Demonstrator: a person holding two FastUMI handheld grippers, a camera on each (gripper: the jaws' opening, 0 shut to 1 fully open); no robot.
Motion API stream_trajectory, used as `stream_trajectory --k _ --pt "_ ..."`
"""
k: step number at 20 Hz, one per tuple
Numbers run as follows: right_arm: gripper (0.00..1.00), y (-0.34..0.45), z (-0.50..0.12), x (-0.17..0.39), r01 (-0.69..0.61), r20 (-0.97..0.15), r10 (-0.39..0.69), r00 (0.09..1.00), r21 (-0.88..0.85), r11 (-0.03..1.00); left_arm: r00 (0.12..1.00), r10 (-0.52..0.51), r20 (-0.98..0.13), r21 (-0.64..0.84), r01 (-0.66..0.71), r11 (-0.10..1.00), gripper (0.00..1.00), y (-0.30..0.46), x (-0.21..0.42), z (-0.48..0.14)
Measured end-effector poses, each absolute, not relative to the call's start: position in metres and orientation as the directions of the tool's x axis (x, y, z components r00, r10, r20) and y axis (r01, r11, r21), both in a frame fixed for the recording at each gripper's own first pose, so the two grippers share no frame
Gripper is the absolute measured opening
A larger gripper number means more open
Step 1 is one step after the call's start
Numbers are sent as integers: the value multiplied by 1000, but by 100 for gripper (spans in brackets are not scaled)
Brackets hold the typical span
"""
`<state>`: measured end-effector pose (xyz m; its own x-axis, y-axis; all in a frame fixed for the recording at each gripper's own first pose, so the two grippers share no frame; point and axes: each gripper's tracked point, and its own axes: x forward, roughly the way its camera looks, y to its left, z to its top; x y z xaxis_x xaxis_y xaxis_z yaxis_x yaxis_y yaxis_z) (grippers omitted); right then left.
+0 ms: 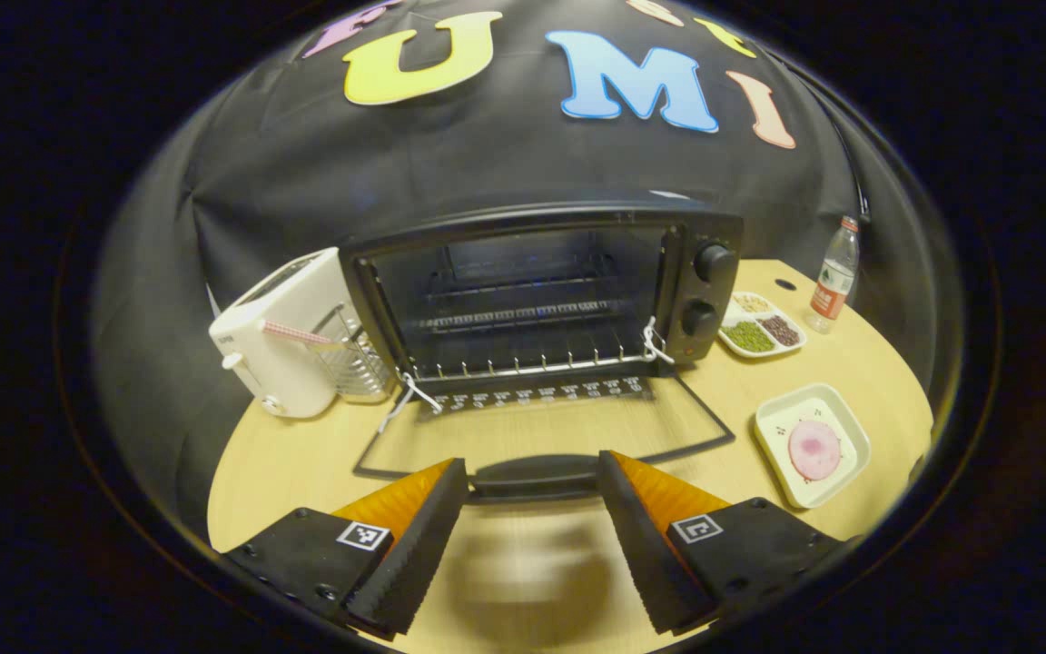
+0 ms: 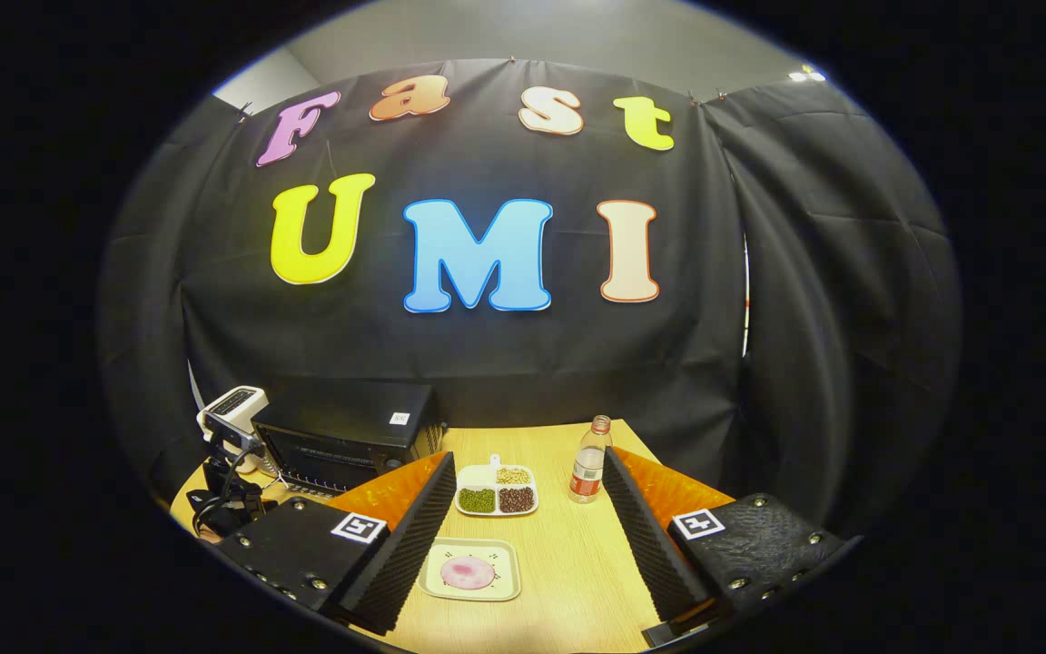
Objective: Open the electric oven with the left hand, put the food in, and close the electric oven.
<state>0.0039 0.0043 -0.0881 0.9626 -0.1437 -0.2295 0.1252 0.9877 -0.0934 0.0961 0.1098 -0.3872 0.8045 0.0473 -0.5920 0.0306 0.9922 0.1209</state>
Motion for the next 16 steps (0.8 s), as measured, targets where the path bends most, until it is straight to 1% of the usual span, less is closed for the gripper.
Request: stream_trajectory --k 1,2,3,4,5,6,8,9,13,16 --pt "99 3 -91 6 125 -241 -143 960 -91 988 833 48 -551 115 19 993 100 110 100 -371" --pt "99 2 -97 7 118 -259 -136 956 -86 989 859 47 -511 113 13 993 97 109 101 -351" --pt "99 1 -104 9 104 -285 -122 951 -78 992 884 42 -466 112 12 994 97 109 104 -327" --pt "99 -1 -114 11 89 -315 -109 943 -78 993 907 36 -419 109 11 994 100 106 107 -304" --pt "95 -3 -121 14 75 -342 -98 935 -80 994 927 31 -373 106 10 994 97 104 109 -280" --pt "99 -3 -130 17 58 -369 -80 926 -71 996 943 24 -331 97 8 995 97 101 108 -255" --pt "99 -3 -151 26 28 -437 -34 899 -21 999 971 13 -239 61 2 998 91 95 104 -205" --pt "99 -4 -162 30 18 -476 -13 879 6 1000 980 10 -199 44 -1 999 100 93 101 -181" --pt "99 -4 -213 42 0 -630 70 773 110 994 999 9 -45 -9 -9 1000 100 89 81 -91" --pt "99 -7 -253 48 3 -734 107 671 147 989 999 24 30 -36 -23 999 100 91 63 -41"
